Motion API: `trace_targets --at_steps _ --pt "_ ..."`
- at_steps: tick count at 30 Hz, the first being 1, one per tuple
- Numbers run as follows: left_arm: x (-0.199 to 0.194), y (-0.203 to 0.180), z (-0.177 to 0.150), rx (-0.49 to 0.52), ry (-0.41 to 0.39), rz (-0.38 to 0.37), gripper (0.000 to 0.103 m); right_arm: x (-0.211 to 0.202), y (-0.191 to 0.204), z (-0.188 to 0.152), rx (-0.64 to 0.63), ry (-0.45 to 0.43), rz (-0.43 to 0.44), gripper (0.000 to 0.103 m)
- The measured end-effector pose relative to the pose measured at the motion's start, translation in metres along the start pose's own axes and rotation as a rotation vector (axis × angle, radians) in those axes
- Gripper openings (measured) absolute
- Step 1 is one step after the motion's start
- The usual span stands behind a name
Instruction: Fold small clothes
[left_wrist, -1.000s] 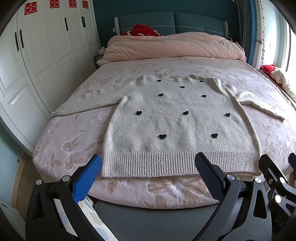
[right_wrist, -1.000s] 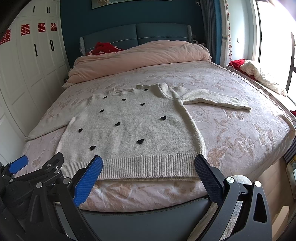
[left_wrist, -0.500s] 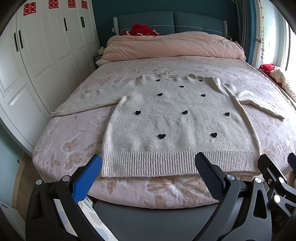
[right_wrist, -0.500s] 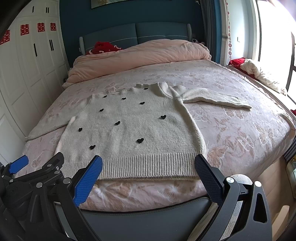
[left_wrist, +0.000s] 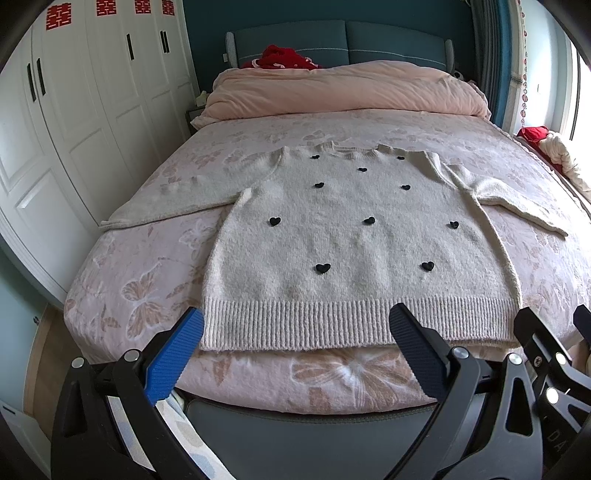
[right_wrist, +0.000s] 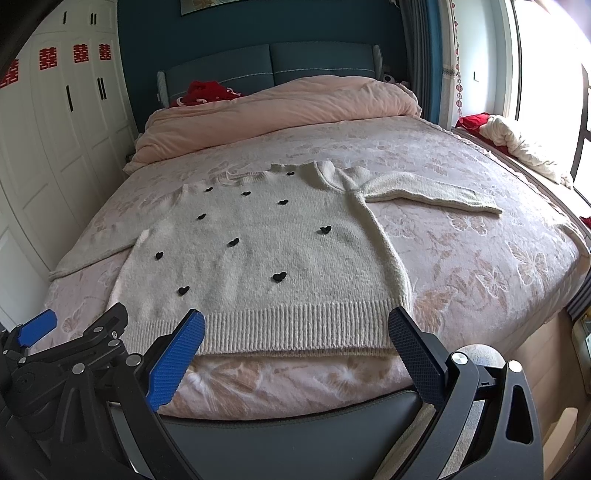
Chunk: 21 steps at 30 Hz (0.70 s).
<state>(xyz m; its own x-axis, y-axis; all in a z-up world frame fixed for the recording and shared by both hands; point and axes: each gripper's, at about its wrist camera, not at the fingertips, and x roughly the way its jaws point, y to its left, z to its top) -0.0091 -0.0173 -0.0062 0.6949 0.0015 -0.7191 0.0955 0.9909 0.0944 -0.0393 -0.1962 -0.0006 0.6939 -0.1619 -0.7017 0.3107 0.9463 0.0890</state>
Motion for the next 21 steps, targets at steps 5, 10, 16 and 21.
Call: trace_targets --at_steps 5,10,16,21 --pt "0.004 0.0 -0.005 -0.012 0.016 -0.013 0.098 0.0 0.0 -0.004 -0.003 0.006 -0.004 0.098" --pt "0.02 0.017 -0.006 -0.082 0.078 -0.057 0.098 0.018 0.0 -0.012 -0.005 0.039 -0.015 0.098" --pt "0.063 0.074 -0.005 -0.27 0.167 -0.104 0.098 0.043 -0.004 -0.02 -0.01 0.11 -0.041 0.098" --pt "0.115 0.157 0.019 -0.471 0.163 -0.096 0.098 0.066 -0.007 -0.026 -0.008 0.172 -0.046 0.098"
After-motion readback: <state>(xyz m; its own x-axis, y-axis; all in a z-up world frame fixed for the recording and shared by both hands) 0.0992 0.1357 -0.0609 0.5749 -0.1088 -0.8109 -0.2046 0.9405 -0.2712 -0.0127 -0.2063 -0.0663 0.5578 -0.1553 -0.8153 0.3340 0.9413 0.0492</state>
